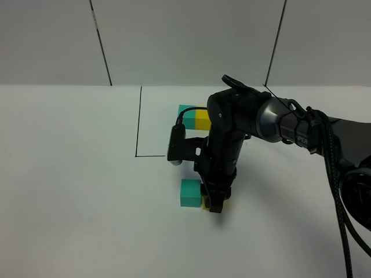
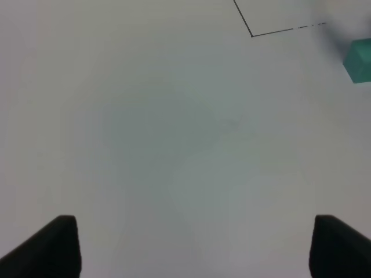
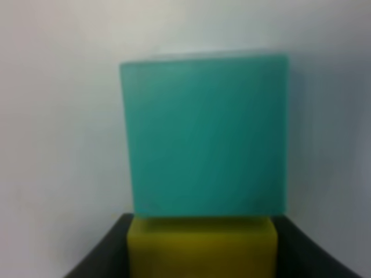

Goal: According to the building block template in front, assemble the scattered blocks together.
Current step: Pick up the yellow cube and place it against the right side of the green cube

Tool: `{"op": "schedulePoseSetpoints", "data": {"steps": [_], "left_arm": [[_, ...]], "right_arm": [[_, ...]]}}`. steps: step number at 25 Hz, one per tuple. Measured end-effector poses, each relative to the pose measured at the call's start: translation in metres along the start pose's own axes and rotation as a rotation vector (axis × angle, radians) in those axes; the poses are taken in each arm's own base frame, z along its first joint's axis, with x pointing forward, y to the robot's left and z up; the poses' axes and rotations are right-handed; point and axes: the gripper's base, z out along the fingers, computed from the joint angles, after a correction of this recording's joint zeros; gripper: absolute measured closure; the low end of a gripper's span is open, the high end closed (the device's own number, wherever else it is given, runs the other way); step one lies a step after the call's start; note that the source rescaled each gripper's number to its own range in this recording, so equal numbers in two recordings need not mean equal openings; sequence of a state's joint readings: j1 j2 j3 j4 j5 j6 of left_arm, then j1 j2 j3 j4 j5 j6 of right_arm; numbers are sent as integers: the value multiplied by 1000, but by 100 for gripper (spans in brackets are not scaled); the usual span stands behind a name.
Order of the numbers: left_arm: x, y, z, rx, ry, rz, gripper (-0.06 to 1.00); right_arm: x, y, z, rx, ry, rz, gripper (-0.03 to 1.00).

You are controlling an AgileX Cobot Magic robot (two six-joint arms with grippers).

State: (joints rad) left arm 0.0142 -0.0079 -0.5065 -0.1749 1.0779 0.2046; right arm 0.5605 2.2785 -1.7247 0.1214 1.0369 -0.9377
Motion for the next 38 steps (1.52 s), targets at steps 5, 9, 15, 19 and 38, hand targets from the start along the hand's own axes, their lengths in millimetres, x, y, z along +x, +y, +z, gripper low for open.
{"op": "schedulePoseSetpoints", "data": {"steps": [5, 9, 15, 19, 38], "left_arm": [[0, 0, 0, 0, 0, 0, 19], [0, 0, 0, 0, 0, 0, 19], [0, 0, 0, 0, 0, 0, 19], [0, 0, 0, 0, 0, 0, 19], [0, 0, 0, 0, 0, -1, 19]], "right_arm": [[-1, 0, 1, -3, -8, 5, 96], [-1, 0, 1, -3, -8, 5, 96], [-1, 0, 1, -2, -8, 5, 96], [-1, 0, 1, -1, -6, 2, 96], [0, -3, 1, 31, 6, -26, -3]]}}
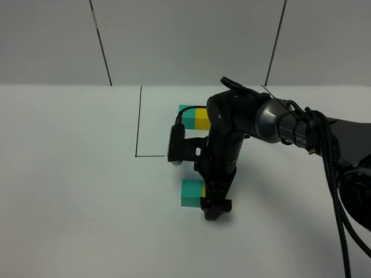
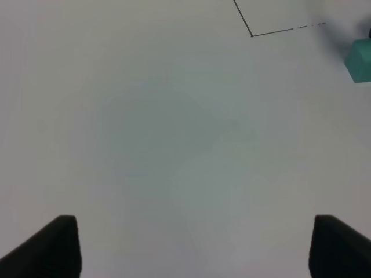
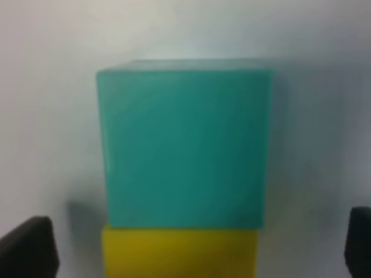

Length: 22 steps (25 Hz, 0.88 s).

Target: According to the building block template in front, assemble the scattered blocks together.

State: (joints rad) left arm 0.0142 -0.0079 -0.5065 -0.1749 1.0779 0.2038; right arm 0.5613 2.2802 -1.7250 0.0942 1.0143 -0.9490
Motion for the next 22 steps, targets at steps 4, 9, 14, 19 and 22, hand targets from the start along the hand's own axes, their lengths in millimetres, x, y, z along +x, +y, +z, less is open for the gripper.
{"op": "schedulePoseSetpoints", "data": {"steps": [4, 9, 14, 19, 22], "left_arm": [[0, 0, 0, 0, 0, 0, 19], [0, 0, 0, 0, 0, 0, 19], [0, 0, 0, 0, 0, 0, 19], [0, 0, 0, 0, 0, 0, 19], [0, 0, 0, 0, 0, 0, 19]], "right_arm": [[-2, 1, -26, 40, -31, 31, -3], [4, 4, -71, 62, -64, 180, -3], [55, -21, -127, 143, -149, 564, -3], [146, -34, -173, 241, -225, 1056, -3], [191, -13, -195, 305, -248, 1241, -3]]}}
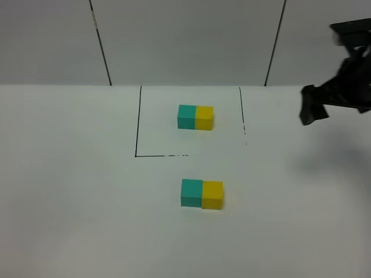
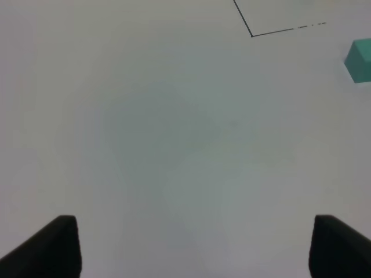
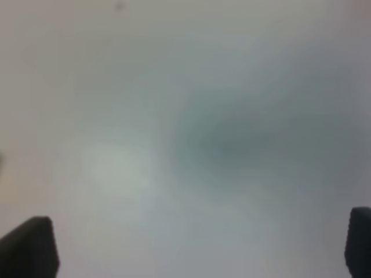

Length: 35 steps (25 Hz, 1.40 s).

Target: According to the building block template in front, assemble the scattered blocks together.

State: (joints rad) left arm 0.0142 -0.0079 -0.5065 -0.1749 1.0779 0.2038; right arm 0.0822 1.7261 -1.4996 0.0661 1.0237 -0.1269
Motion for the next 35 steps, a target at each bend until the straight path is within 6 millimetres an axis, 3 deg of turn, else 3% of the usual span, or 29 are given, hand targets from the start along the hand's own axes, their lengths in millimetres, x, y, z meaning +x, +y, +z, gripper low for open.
{"op": "schedulePoseSetpoints", "data": {"steps": [4, 8, 14, 21, 27, 35], "left_arm": [[0, 0, 0, 0, 0, 0, 19], [0, 0, 0, 0, 0, 0, 19], [0, 0, 0, 0, 0, 0, 19], [0, 0, 0, 0, 0, 0, 19], [0, 0, 0, 0, 0, 0, 19], [0, 0, 0, 0, 0, 0, 19]], "right_arm": [[48, -25, -34, 62, -53, 154, -3], [103, -27, -68, 110, -123, 241, -3], [187, -10, -92, 143, -197, 270, -3], [267, 12, -109, 157, -302, 245, -3], [307, 24, -110, 143, -311, 159, -3], [320, 33, -116, 64, -436, 42, -3]]}}
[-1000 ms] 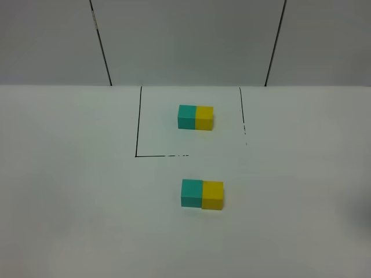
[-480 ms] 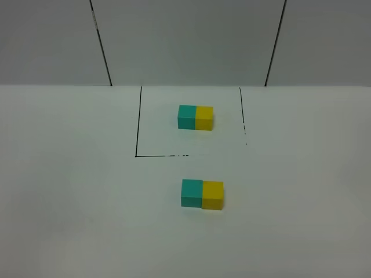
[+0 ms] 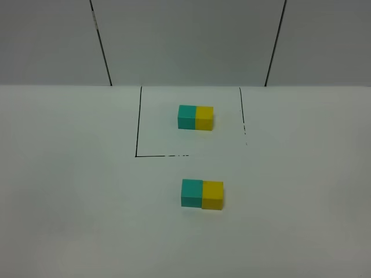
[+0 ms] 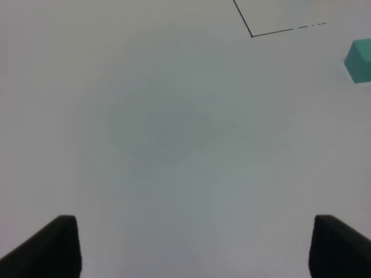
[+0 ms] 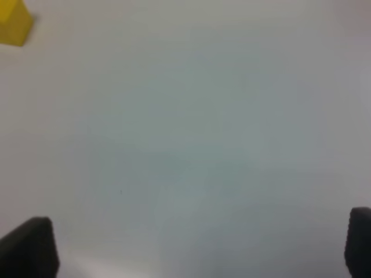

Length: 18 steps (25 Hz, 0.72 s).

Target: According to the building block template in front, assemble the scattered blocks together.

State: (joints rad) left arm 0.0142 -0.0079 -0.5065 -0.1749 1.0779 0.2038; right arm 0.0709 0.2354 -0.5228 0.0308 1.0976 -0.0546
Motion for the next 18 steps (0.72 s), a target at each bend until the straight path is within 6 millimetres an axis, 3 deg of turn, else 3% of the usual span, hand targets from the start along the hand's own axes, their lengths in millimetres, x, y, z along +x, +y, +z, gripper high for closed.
{"op": "schedulePoseSetpoints", "data": {"steps": [18], "left_arm": [[0, 0, 0, 0, 0, 0, 19]], "right_arm": [[16, 3, -17, -25, -189, 0, -3]]}}
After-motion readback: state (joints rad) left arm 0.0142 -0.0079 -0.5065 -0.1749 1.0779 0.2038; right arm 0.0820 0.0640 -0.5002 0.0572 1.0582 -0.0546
